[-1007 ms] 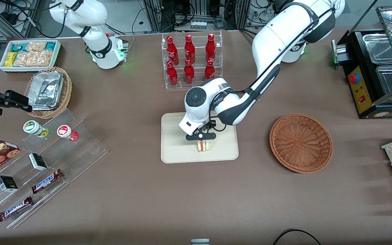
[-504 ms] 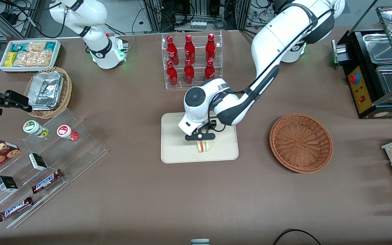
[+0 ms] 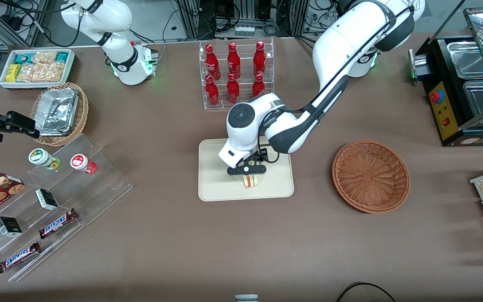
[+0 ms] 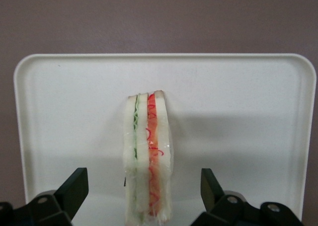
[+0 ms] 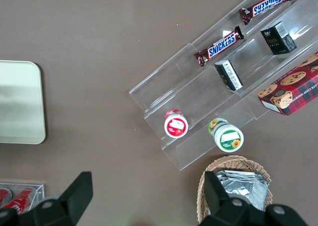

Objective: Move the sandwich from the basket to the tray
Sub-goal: 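Open the left gripper to release the sandwich and raise it away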

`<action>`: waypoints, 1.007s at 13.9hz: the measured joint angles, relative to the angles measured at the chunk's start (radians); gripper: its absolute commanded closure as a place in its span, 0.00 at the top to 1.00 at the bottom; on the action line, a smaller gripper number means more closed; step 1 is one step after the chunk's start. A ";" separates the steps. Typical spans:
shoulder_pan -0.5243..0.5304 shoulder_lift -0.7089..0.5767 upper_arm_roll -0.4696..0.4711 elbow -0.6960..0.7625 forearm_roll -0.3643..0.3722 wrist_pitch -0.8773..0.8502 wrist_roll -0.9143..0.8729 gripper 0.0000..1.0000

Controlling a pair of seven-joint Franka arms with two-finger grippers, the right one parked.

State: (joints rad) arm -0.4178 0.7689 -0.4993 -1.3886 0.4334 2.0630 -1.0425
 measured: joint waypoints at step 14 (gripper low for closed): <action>0.230 -0.278 0.004 -0.002 -0.140 -0.252 0.152 1.00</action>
State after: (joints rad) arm -0.1877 0.4909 -0.4956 -1.3906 0.2934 1.8113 -0.8902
